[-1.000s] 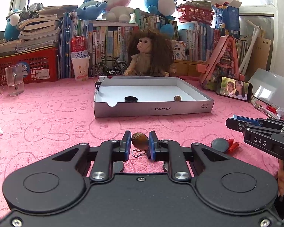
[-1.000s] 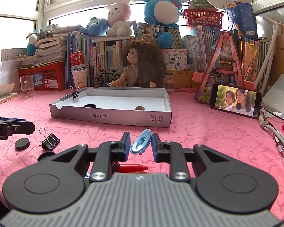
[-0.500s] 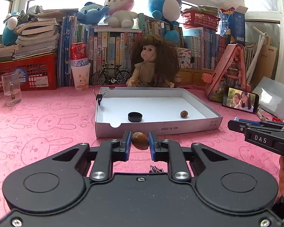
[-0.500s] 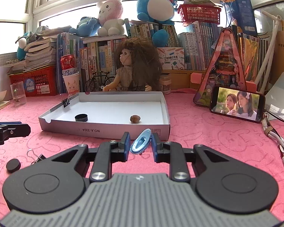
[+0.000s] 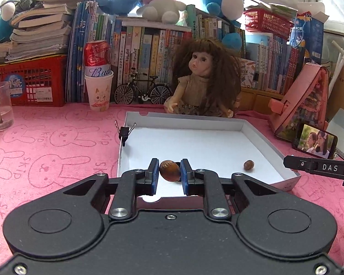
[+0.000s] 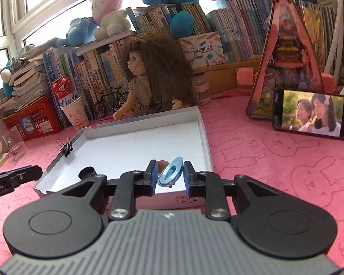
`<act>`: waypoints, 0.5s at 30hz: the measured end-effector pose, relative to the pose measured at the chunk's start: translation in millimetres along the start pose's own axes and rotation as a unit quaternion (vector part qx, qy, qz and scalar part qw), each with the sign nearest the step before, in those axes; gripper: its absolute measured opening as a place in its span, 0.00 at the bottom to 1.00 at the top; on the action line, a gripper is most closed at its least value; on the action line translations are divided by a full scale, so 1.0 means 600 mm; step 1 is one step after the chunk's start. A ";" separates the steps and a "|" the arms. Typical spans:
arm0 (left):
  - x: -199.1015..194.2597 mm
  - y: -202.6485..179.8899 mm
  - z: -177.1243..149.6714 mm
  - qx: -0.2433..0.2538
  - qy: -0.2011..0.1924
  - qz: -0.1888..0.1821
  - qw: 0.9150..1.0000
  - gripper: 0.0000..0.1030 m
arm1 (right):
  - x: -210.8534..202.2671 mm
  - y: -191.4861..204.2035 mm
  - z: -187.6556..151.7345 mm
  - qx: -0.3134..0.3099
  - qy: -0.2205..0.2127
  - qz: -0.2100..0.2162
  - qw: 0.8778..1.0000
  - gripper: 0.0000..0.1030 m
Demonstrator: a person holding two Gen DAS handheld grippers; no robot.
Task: Organize rigid objects
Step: 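Carry the nut and blue clip into the white tray with both tools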
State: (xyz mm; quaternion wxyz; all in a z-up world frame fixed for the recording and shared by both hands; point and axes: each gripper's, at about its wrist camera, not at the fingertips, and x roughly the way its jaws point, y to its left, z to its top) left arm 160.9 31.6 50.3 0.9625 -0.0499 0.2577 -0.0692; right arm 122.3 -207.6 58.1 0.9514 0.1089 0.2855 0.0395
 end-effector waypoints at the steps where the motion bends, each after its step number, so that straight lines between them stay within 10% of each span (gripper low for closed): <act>1: 0.016 0.003 0.003 -0.004 0.009 0.003 1.000 0.18 | 0.011 0.001 0.005 0.000 0.009 -0.002 1.000 0.27; 15: 0.124 0.016 0.011 -0.021 0.066 0.031 0.997 0.18 | 0.096 0.005 0.028 -0.005 0.073 -0.026 0.997 0.27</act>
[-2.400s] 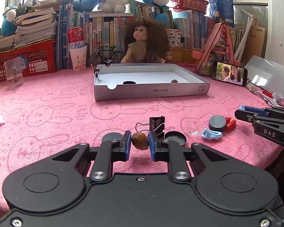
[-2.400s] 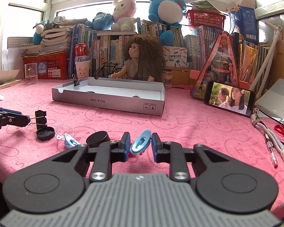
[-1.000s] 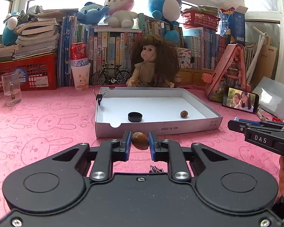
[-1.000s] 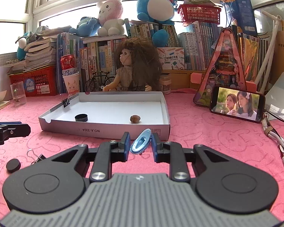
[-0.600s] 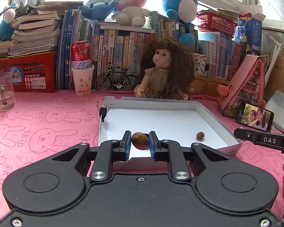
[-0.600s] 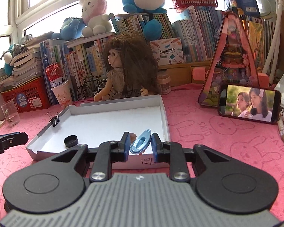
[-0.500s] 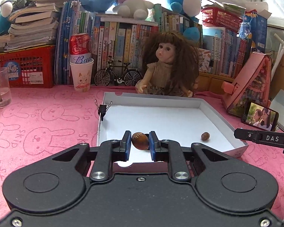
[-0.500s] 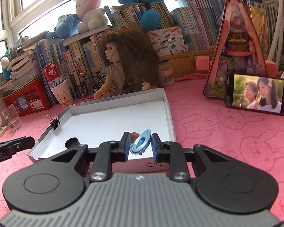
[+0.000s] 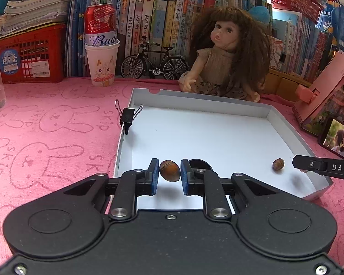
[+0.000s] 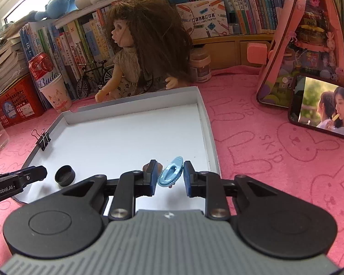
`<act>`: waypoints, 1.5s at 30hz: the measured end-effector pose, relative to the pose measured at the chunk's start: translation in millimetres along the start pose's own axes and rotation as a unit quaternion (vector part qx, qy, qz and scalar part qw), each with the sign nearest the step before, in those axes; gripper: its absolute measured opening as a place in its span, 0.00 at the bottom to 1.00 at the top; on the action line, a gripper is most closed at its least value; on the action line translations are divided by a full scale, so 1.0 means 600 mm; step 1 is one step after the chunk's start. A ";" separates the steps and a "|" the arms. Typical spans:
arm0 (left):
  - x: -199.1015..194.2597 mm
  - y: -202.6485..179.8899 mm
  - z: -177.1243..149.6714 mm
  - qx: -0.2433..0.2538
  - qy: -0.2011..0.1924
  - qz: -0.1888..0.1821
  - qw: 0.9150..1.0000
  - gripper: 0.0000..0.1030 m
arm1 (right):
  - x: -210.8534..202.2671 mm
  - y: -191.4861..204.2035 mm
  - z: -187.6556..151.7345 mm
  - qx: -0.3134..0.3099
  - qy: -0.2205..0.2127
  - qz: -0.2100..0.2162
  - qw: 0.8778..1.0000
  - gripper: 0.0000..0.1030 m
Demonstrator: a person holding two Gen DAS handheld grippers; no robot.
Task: Organize rigid objects
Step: 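Carry the nut and blue clip into the white tray with both tools, then open both tools to release the nut and blue clip in the tray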
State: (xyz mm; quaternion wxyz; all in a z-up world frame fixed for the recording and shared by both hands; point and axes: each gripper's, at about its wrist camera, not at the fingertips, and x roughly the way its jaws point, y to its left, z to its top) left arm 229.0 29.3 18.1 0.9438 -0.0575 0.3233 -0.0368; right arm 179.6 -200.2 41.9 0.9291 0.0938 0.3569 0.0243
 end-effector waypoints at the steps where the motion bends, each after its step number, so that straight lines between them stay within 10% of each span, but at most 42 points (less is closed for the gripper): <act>1: 0.002 -0.002 -0.001 0.003 0.001 0.002 1.000 0.18 | 0.004 0.000 0.000 0.001 0.003 0.000 1.000 0.27; 29: 0.017 -0.009 0.004 0.005 0.005 0.014 1.000 0.19 | 0.020 0.005 0.003 -0.001 0.005 -0.009 1.000 0.31; 45: -0.082 -0.028 -0.008 0.034 -0.053 0.002 0.998 0.69 | -0.051 0.002 -0.015 0.004 -0.032 0.017 0.999 0.83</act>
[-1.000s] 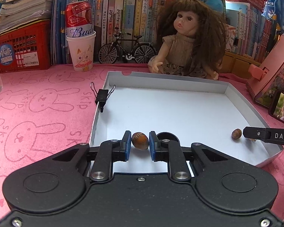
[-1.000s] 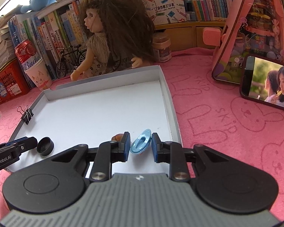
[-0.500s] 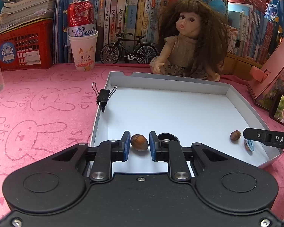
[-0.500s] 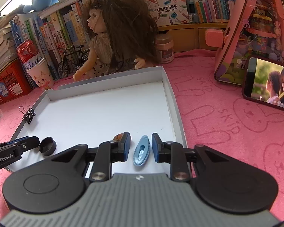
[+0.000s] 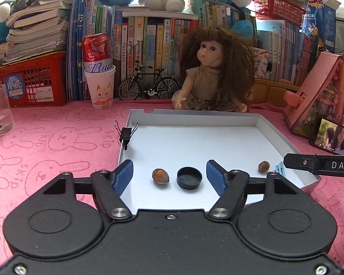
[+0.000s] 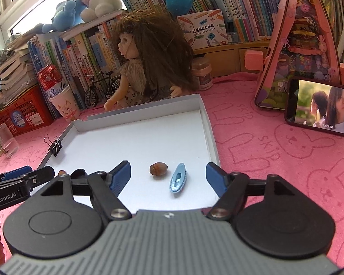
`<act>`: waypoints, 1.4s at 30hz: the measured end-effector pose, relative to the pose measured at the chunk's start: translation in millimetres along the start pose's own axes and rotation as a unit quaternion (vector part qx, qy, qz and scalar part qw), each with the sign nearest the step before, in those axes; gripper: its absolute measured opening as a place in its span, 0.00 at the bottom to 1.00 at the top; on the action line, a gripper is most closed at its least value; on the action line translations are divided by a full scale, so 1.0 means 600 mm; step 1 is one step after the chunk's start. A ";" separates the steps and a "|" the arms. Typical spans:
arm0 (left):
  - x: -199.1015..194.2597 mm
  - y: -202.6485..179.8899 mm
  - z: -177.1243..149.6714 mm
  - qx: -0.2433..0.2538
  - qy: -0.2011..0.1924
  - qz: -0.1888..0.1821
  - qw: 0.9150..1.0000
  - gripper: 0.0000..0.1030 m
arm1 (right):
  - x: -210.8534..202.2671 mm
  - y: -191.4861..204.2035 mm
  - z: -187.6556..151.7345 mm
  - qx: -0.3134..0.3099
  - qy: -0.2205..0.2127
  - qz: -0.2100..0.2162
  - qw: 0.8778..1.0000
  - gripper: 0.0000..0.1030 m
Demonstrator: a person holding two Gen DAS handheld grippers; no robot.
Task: Organize rigid objects
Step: 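Open both tools to release the nut and blue clip in the tray, then withdraw both tools from the tray toward the remaining objects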
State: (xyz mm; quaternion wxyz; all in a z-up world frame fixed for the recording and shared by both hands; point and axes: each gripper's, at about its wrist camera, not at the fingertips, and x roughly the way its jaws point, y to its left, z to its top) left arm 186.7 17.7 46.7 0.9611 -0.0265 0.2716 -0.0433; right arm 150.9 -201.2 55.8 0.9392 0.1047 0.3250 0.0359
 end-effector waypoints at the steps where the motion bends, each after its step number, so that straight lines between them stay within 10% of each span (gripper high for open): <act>1: -0.008 -0.002 -0.003 0.003 -0.004 -0.002 1.000 0.72 | -0.003 0.001 -0.002 -0.001 -0.001 0.001 1.000 0.84; 42: -0.162 0.011 -0.121 0.021 -0.014 -0.036 0.999 0.82 | -0.131 -0.004 -0.129 -0.069 -0.054 -0.009 0.996 1.00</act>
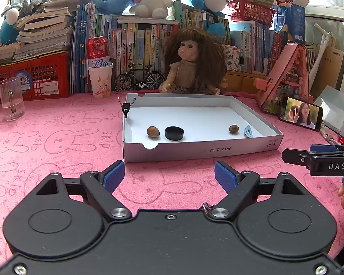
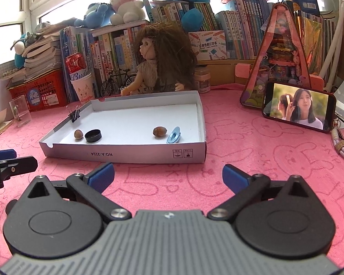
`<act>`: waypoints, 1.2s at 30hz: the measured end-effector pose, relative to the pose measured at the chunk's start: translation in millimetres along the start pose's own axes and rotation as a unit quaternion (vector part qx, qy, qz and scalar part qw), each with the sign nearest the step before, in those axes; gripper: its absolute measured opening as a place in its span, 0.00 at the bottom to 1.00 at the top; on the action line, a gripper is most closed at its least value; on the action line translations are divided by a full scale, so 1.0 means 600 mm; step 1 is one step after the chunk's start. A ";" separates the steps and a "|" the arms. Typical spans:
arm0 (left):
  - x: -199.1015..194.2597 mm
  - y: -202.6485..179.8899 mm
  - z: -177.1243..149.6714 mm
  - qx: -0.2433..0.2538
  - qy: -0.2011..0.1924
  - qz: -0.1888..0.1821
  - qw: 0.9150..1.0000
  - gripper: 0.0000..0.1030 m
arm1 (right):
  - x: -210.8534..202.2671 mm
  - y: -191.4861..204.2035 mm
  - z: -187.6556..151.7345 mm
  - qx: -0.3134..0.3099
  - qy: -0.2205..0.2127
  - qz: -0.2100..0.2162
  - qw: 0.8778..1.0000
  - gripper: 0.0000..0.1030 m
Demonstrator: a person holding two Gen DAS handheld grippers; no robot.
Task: Organize rigid objects
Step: 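Withdraw both tools from the tray toward the remaining objects, then grasp the flat black disc with the left tool while the right tool grasps the red crayon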
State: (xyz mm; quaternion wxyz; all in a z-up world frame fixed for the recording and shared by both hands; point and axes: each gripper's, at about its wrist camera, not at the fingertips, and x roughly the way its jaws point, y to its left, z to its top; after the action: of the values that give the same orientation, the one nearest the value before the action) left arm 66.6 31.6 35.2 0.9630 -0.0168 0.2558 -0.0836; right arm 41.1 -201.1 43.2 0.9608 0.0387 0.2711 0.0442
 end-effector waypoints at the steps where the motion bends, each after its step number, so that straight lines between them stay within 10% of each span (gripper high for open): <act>1: -0.002 0.001 -0.003 -0.001 0.001 0.000 1.000 0.82 | -0.003 -0.001 -0.003 -0.001 -0.001 -0.002 1.000 1.00; 28: -0.066 0.008 -0.085 -0.005 0.002 0.024 1.000 0.82 | -0.096 -0.001 -0.098 -0.038 -0.059 -0.042 0.997 1.00; 36: -0.074 0.009 -0.102 -0.003 0.018 0.015 1.000 0.70 | -0.111 -0.003 -0.118 -0.066 -0.043 0.009 0.997 0.98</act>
State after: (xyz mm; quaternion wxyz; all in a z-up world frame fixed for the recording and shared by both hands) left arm -0.9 45.3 3.4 0.9594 -0.0143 0.2732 -0.0691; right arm -52.6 -206.3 17.1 0.9716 -0.0201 0.2254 0.0692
